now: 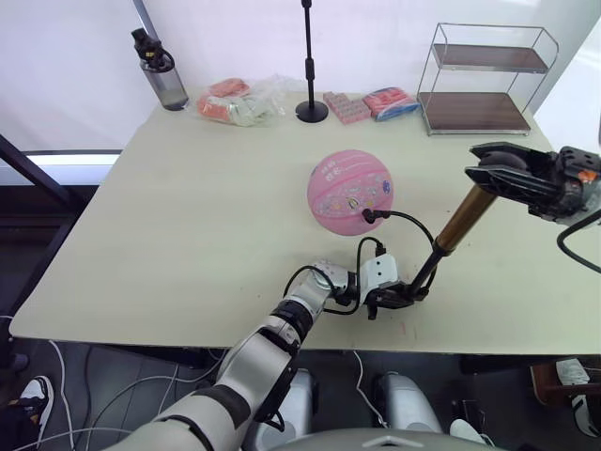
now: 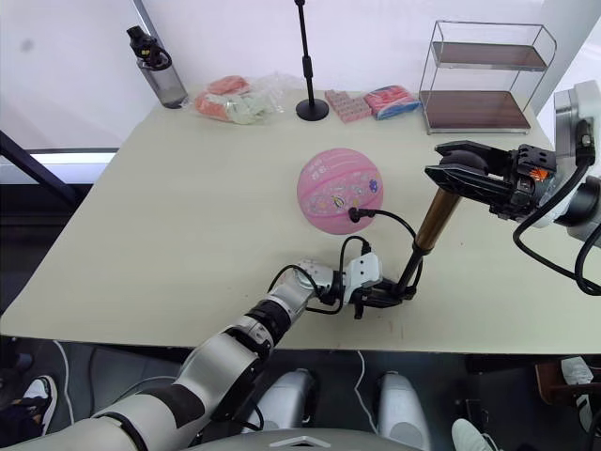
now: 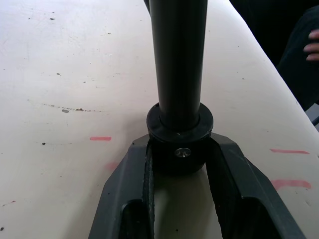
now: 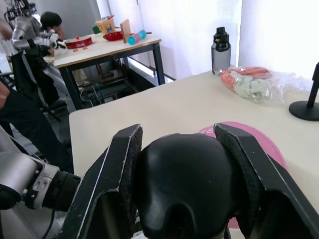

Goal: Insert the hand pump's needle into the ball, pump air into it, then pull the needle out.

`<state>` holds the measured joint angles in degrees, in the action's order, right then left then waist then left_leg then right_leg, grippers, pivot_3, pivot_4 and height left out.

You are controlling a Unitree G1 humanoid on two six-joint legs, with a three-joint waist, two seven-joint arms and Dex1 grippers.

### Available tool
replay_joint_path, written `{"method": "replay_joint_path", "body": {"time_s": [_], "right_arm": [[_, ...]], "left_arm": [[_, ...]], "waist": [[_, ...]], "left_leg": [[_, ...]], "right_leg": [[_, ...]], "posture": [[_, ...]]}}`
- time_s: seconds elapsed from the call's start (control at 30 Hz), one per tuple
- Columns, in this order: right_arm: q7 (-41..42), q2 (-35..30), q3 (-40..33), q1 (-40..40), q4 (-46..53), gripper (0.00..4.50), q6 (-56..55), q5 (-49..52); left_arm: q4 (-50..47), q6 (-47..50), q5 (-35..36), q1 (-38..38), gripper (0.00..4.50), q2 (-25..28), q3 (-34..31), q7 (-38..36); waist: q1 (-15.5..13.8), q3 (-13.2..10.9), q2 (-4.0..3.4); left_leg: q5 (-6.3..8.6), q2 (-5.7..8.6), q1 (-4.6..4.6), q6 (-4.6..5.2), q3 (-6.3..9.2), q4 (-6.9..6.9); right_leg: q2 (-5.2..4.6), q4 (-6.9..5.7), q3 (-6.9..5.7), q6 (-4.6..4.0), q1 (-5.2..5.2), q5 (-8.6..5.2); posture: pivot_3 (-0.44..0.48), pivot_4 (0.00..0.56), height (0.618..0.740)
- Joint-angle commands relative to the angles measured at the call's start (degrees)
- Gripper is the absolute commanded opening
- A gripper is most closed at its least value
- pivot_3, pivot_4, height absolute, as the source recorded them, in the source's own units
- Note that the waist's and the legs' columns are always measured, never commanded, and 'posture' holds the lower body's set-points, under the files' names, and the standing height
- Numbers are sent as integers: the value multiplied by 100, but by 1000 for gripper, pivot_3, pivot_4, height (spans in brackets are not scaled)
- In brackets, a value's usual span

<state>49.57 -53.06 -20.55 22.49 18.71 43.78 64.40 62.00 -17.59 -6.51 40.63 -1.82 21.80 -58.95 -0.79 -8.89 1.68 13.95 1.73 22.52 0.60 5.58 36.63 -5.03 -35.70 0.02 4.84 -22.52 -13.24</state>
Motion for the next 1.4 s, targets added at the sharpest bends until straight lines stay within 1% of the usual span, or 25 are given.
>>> {"method": "replay_joint_path", "body": {"time_s": [0.03,0.13,0.23,0.3,0.43,0.63,0.8,0.9,1.1,1.3,1.4], "right_arm": [[112,78,116,-373,49,1919,-479,-762],[129,420,537,-741,110,1919,-776,-1118],[131,800,895,-1019,3,1919,-1048,-1455],[200,969,1088,-1200,-101,1919,-1221,-1707],[281,1389,1398,-1572,-417,1919,-1513,-2029],[477,1730,1801,-1963,-876,1919,-1923,-2594],[566,1796,2005,-2137,-991,1919,-2162,-2950],[546,1804,1929,-2145,-873,1919,-2183,-2907],[400,1499,1308,-1777,-134,1919,-1786,-2308],[190,868,433,-1199,474,1919,-953,-1297],[143,569,102,-921,508,1919,-648,-950]], "left_arm": [[802,463,-491,-436,1035,341,228,118],[794,461,-490,-438,1035,349,231,113],[789,462,-488,-449,1035,357,225,110],[784,461,-489,-458,1035,358,218,112],[774,464,-481,-473,1035,368,203,116],[765,468,-470,-491,1035,364,192,128],[752,469,-464,-512,1035,360,190,126],[740,472,-460,-528,1035,359,189,125],[752,475,-459,-520,1035,361,183,132],[774,466,-464,-507,1035,311,182,147],[785,460,-463,-505,1035,284,192,153]], "waist": [[-1,10,7],[18,59,27],[40,65,41],[43,67,36],[69,82,34],[92,108,31],[120,130,21],[125,143,29],[125,138,20],[80,62,-46],[38,46,-41]], "left_leg": [[0,0,0,0,3,0],[1,-4,-11,-1,9,-2],[2,-13,-54,-4,9,-11],[18,-25,-73,-29,11,-13],[18,-30,-78,-31,15,-14],[17,-28,-79,-28,26,-15],[18,-29,-80,-31,34,-15],[19,-29,-80,-31,45,-16],[19,-27,-76,-32,46,-16],[18,-9,-66,-30,47,-15],[15,-4,-63,-25,48,-15]], "right_leg": [[0,0,-2,0,1,0],[5,0,-10,-1,10,-1],[9,0,-11,-3,47,-4],[9,0,-17,-28,68,-19],[11,0,-25,-31,75,-20],[13,0,-38,-19,79,-14],[12,0,-46,-33,83,-22],[13,0,-54,-43,84,-28],[10,0,-55,-45,84,-29],[-1,1,-55,-33,80,-22],[-3,5,-56,-24,79,-18]], "posture": [[0,150,731],[0,150,731],[0,150,731],[0,150,731],[0,150,731],[0,150,731],[0,150,731],[0,150,731],[0,150,731],[0,150,731],[0,150,731]]}}
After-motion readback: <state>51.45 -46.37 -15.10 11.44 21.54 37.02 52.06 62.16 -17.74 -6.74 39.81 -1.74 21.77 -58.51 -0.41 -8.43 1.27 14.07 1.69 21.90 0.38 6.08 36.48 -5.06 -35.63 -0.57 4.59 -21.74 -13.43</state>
